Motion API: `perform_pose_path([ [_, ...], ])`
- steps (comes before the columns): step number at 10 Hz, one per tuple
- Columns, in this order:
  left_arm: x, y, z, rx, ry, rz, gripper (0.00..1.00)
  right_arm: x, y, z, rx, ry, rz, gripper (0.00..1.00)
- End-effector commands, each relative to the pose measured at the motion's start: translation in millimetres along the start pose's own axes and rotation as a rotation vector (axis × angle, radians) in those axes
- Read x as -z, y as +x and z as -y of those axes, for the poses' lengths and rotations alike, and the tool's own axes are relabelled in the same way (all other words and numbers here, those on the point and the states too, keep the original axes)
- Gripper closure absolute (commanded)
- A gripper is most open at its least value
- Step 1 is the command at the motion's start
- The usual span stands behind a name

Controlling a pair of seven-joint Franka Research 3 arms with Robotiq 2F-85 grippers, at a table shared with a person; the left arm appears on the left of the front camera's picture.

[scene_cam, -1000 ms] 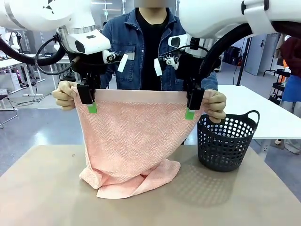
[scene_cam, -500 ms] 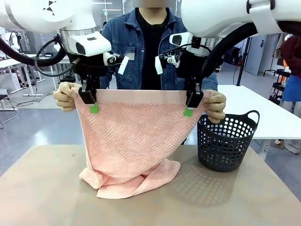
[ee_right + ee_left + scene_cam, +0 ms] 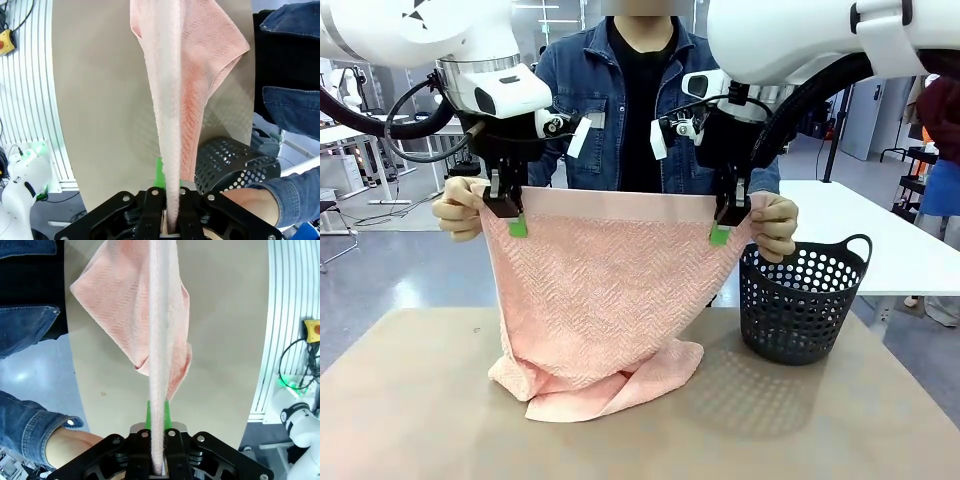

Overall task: Fold the towel.
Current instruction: Grab the top end of the 100 cm Hotel Towel extended by the human.

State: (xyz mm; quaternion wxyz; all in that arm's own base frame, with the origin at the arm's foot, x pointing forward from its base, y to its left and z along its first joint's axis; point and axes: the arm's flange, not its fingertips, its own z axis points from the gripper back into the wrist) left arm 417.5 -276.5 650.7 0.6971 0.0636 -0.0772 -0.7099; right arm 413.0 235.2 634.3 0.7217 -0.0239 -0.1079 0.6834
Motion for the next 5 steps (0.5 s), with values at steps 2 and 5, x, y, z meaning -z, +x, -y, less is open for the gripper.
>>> perform_pose_path([
  [2, 0, 0, 0, 0.000, 0.000, 0.000, 1.00, 0, 0, 0, 0.000, 0.000, 0.000, 1.00],
  [5, 0, 0, 0, 0.000, 0.000, 0.000, 1.00, 0, 0, 0, 0.000, 0.000, 0.000, 1.00],
])
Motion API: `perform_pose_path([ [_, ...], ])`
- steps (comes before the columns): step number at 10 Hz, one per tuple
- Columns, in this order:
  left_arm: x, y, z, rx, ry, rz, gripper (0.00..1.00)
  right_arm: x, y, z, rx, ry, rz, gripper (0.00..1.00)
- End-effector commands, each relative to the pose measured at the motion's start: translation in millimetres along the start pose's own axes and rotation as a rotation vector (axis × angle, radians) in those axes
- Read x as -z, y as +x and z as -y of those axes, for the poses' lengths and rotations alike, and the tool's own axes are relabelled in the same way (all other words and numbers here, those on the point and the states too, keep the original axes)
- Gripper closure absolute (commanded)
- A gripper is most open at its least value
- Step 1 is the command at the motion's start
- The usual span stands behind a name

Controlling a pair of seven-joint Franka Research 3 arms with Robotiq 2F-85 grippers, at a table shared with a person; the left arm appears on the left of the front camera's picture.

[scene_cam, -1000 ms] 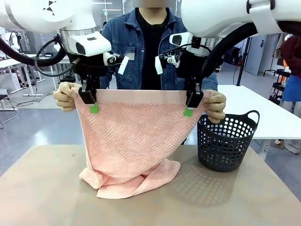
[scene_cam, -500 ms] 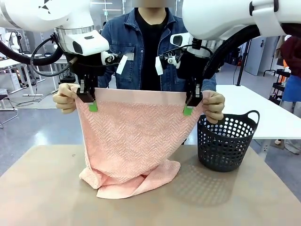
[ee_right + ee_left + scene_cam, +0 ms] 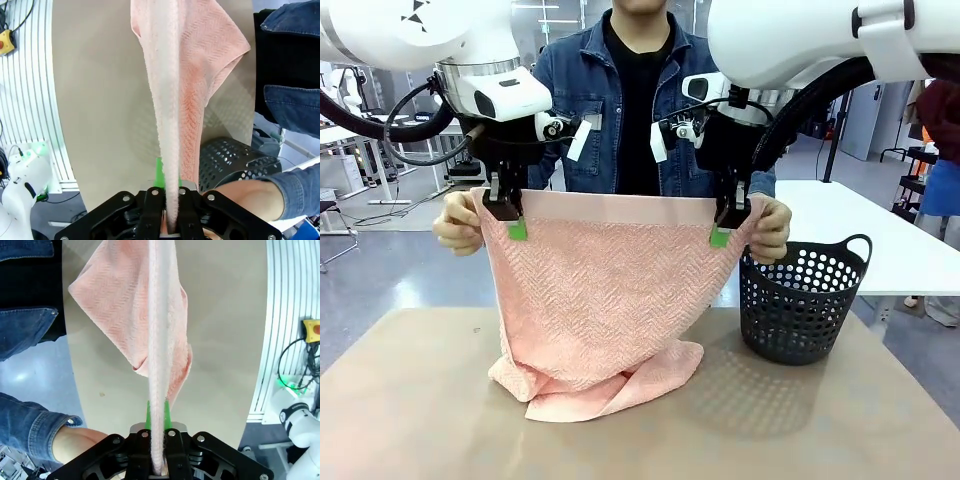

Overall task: Fold the towel.
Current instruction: Grab the top end of the 100 cm Hotel Towel extended by the human, then release the end of the 100 cm Hotel Towel you were holding and grab the top end of the folded side.

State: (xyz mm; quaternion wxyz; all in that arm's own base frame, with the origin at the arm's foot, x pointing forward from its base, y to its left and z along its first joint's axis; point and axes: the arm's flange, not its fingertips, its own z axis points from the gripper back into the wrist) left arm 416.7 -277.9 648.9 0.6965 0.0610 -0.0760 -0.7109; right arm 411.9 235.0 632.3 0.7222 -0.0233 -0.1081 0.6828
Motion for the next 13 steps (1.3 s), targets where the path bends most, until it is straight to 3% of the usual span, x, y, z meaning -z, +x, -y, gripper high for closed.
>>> perform_pose_path([
  [1, -1.7, -1.4, -1.2, -0.002, 0.005, -0.002, 1.00, -1.8, 0.5, 1.4, -0.002, 0.000, -0.001, 1.00],
  [13, -1.7, -1.4, -1.2, -0.002, 0.005, -0.002, 1.00, -1.8, 0.5, 1.4, -0.002, 0.000, -0.001, 1.00],
])
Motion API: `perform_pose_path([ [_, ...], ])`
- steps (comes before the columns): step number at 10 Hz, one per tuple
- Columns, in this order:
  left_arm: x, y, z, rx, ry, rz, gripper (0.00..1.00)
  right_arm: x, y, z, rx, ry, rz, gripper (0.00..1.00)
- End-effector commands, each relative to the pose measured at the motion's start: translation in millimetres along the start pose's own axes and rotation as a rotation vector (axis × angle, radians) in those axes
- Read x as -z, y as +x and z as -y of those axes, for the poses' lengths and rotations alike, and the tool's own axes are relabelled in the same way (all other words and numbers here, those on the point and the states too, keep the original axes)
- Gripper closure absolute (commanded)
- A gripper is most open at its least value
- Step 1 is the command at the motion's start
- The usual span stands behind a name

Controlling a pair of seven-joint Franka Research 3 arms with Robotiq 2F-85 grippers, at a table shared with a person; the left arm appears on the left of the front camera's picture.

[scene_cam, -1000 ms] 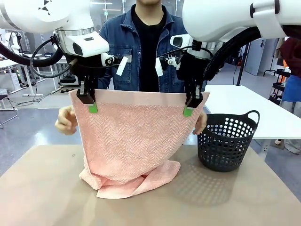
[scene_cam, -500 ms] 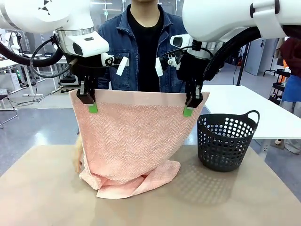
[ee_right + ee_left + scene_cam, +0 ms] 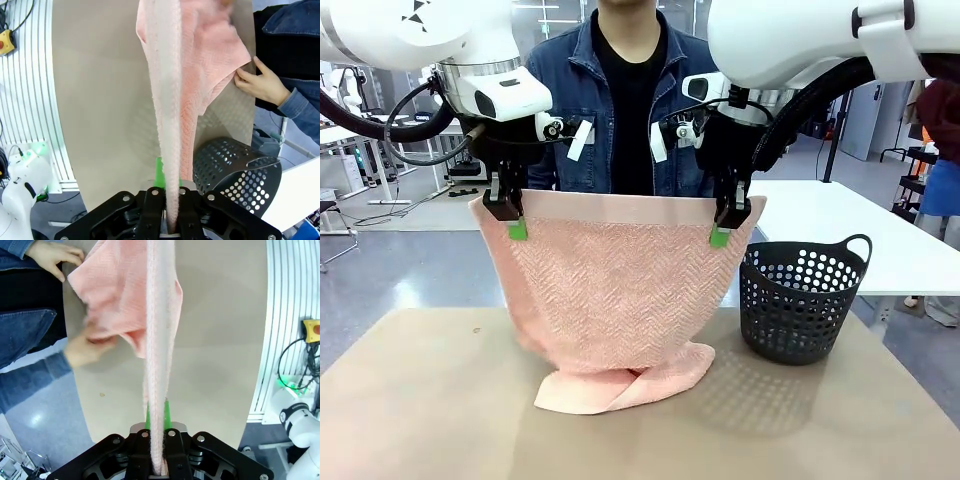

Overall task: Fold the towel.
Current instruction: Release the end of the 100 cm Hotel Towel you were holding and grab the top end of the folded side.

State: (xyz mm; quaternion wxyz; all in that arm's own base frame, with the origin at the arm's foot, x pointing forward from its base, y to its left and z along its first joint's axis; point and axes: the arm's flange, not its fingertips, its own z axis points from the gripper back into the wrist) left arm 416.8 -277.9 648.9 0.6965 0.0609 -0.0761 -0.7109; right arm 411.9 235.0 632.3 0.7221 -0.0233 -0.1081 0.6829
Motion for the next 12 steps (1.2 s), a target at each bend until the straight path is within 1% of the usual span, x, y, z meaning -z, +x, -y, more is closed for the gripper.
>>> perform_pose_path([
  [1, -1.7, -1.4, -1.0, -0.002, 0.005, -0.002, 1.00, -1.8, 0.5, 1.4, -0.001, 0.000, -0.001, 1.00],
  [12, -1.7, -1.4, -1.0, -0.002, 0.005, -0.002, 1.00, -1.8, 0.5, 1.4, -0.001, 0.000, -0.001, 1.00],
])
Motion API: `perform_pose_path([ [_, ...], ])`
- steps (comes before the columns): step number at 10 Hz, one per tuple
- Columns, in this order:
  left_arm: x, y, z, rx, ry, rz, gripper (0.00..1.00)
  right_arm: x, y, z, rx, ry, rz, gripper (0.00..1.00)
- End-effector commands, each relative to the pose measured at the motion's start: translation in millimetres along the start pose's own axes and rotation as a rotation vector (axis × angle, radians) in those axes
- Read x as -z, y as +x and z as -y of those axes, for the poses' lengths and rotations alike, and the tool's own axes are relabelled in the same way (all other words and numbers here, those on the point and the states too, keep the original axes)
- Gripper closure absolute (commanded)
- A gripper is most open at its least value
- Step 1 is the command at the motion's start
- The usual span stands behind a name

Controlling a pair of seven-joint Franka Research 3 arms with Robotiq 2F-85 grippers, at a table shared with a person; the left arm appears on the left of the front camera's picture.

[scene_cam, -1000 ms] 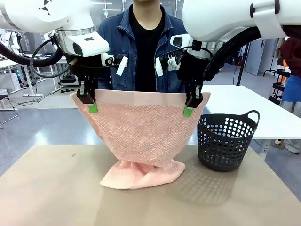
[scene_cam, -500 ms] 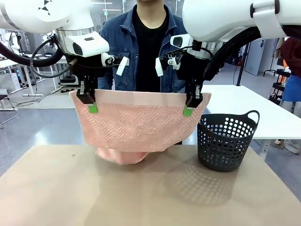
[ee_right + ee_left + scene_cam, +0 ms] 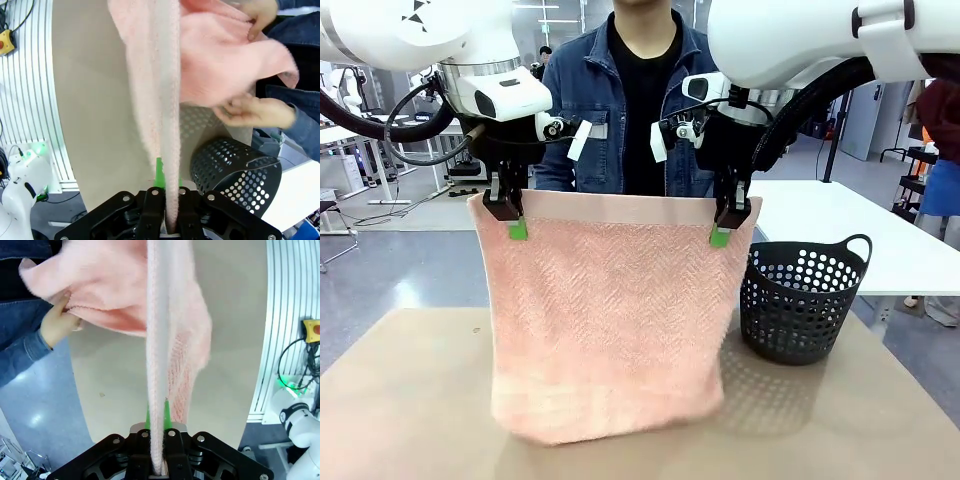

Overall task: Fold the towel.
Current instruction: Release the end of the 100 cm Hotel Towel you were holding and grab the top end of the folded side.

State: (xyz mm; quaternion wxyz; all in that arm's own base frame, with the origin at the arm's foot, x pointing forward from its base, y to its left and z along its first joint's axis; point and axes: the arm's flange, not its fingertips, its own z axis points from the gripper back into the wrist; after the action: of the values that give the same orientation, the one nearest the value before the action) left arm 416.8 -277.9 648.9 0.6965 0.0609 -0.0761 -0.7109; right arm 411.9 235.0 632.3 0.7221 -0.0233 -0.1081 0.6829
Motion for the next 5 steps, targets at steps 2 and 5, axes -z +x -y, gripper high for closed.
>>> perform_pose_path([
  [2, -1.6, -1.4, -1.0, -0.002, 0.005, -0.002, 1.00, -1.8, 0.5, 1.4, -0.001, 0.000, -0.001, 1.00],
  [5, -1.6, -1.4, -1.0, -0.002, 0.005, -0.002, 1.00, -1.8, 0.5, 1.4, -0.001, 0.000, -0.001, 1.00],
])
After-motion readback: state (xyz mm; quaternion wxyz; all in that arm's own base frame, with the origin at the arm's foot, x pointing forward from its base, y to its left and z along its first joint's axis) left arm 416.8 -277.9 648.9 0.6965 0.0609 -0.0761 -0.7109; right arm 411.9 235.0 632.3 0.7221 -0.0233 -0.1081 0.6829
